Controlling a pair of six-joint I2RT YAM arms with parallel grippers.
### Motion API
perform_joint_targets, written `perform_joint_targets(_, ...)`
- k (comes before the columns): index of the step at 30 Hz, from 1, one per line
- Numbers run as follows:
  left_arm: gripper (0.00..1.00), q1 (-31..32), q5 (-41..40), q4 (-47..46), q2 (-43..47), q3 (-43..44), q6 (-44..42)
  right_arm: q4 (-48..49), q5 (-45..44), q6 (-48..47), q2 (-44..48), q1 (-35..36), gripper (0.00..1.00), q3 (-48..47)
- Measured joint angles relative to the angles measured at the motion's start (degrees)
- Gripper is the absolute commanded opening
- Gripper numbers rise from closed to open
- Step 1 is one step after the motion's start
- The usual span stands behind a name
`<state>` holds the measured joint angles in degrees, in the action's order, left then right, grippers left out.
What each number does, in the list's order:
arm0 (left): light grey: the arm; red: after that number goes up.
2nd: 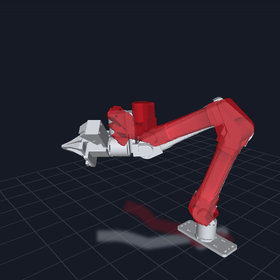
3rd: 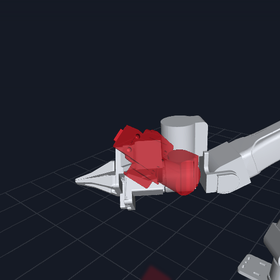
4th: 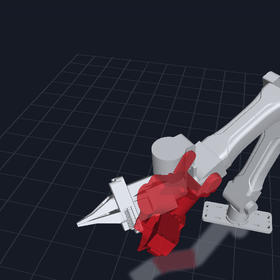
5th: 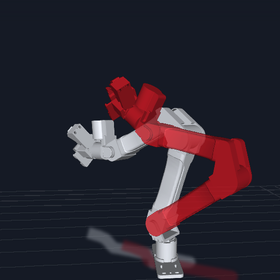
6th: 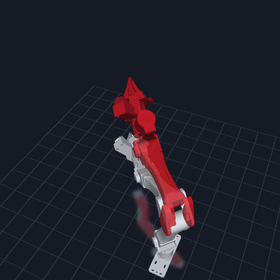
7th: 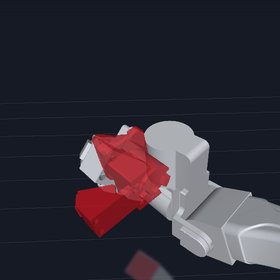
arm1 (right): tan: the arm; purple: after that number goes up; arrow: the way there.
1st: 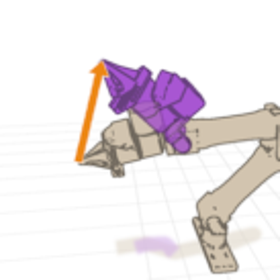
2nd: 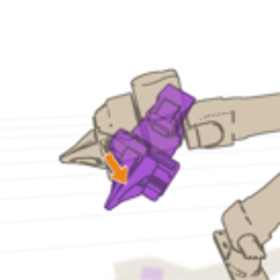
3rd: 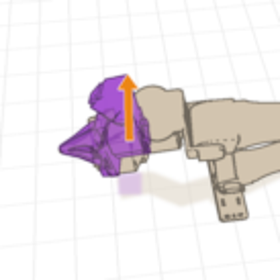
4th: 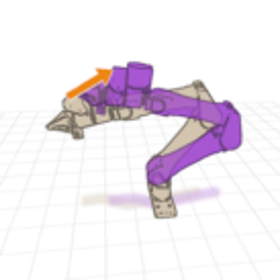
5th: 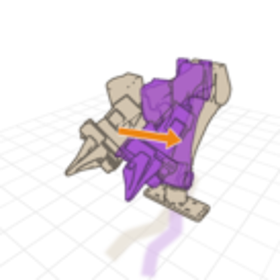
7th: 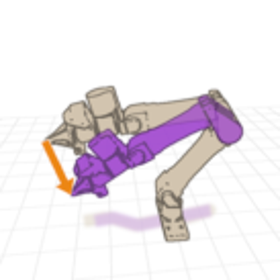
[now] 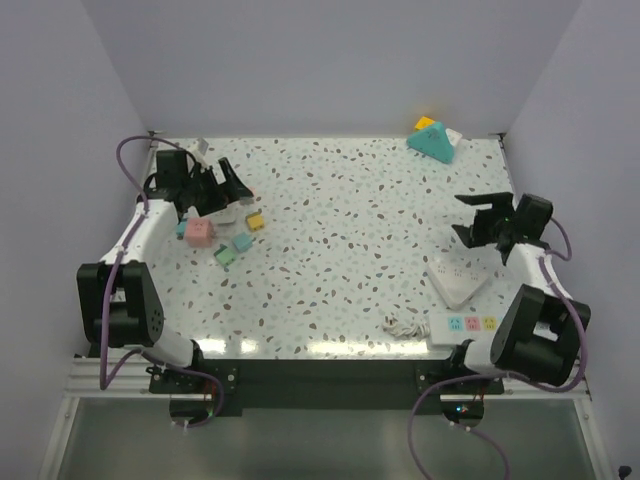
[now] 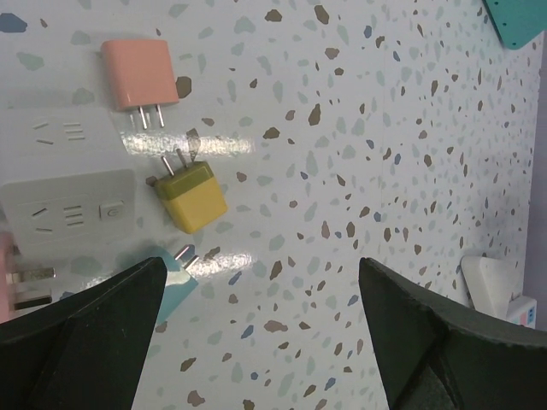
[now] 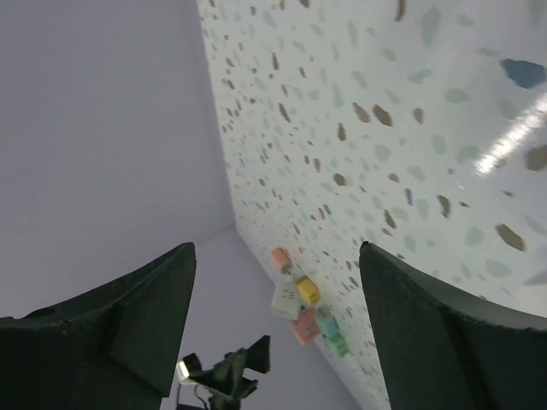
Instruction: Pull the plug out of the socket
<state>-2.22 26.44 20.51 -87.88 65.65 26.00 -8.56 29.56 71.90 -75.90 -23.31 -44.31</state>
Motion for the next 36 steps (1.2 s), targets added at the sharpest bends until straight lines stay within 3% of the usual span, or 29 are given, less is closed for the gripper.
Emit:
perform_joint_targets(7, 1.00, 0.57, 1.40, -0.33, -2.27, 0.00, 0.07, 24.90, -5.99, 19.41, -14.12, 8.92, 0.79, -1.62)
perform_joint_targets(13, 1.00, 0.83, 1.73, -0.02, -5.31, 0.83, 0.26, 34.38, -15.21, 29.16, -26.10, 16.20, 0.71, -9.51)
perform_joint_targets(21, 1.00, 0.85, 1.77, 0.15, -9.22, 5.53, 0.42, 23.71, -22.99, 15.02, -28.26, 28.70, 0.70, -27.85)
perform_joint_targets(23, 1.00, 0.85, 1.92, 0.13, -9.86, 6.47, 0.42, 14.75, -24.92, 6.82, -29.35, 31.76, 0.75, -34.07)
perform_joint_targets(28, 1.00, 0.85, 2.40, 0.15, -11.85, 7.30, 0.42, -7.87, -34.14, -13.68, -40.63, 36.94, 0.83, -61.18)
perform_joint_targets(30, 1.00, 0.85, 2.73, 0.13, -12.63, 7.30, 0.42, -17.27, -38.16, -19.71, -45.07, 37.62, 0.89, -70.75)
perform_joint_targets(32, 1.00, 0.85, 3.10, 0.13, -13.29, 7.32, 0.44, -24.13, -42.53, -23.56, -49.07, 37.42, 0.89, -78.31)
perform_joint_targets(34, 1.00, 0.85, 3.43, 0.15, -13.77, 7.37, 0.44, -28.15, -45.11, -24.22, -50.62, 36.33, 0.91, -80.76)
perform_joint_targets(36, 1.00, 0.85, 3.52, 0.15, -13.99, 7.43, 0.46, -28.46, -45.70, -21.68, -49.72, 34.21, 0.92, -77.50)
